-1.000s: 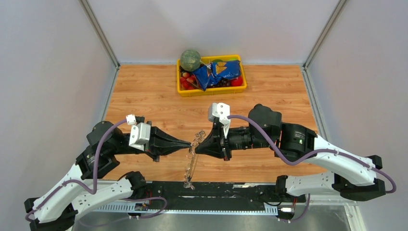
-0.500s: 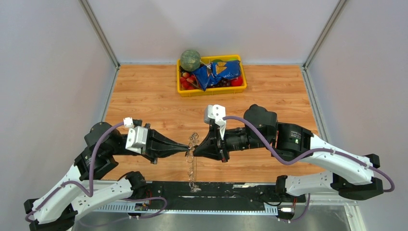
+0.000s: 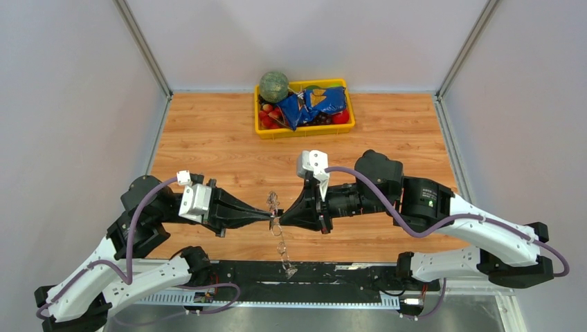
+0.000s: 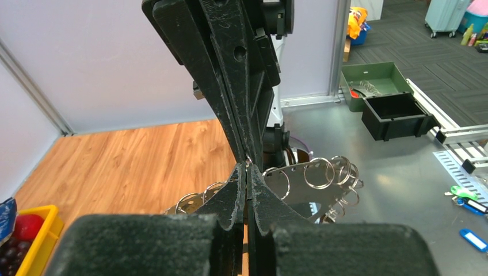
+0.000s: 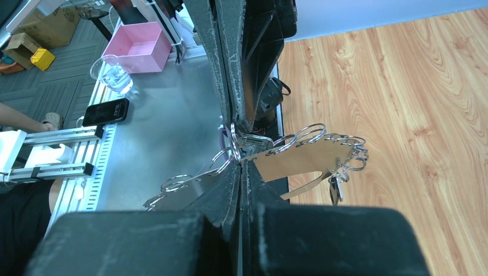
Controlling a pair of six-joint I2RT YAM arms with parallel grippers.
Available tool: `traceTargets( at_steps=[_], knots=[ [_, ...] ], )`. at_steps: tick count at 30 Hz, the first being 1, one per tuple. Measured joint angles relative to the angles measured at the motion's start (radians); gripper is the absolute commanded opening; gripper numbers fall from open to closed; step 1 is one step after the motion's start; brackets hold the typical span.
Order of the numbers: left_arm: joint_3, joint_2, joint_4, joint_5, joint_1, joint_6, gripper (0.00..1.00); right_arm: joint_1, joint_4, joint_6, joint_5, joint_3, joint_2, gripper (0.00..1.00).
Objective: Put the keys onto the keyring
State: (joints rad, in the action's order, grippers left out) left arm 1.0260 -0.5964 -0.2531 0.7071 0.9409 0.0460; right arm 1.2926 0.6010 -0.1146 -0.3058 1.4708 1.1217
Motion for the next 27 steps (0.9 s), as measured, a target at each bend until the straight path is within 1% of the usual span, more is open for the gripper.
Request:
traceTargets(
  at_steps=[12, 27],
  knots=[
    [0.000, 0.000, 0.011, 0.007, 0.000, 0.001, 0.00, 0.000, -0.005, -0.008, 0.010, 0.000, -0.014, 0.00],
    [0.000, 0.017, 0.032, 0.002, -0.001, 0.001, 0.00, 0.002, -0.060, -0.048, 0.076, -0.006, -0.034, 0.00]
  ],
)
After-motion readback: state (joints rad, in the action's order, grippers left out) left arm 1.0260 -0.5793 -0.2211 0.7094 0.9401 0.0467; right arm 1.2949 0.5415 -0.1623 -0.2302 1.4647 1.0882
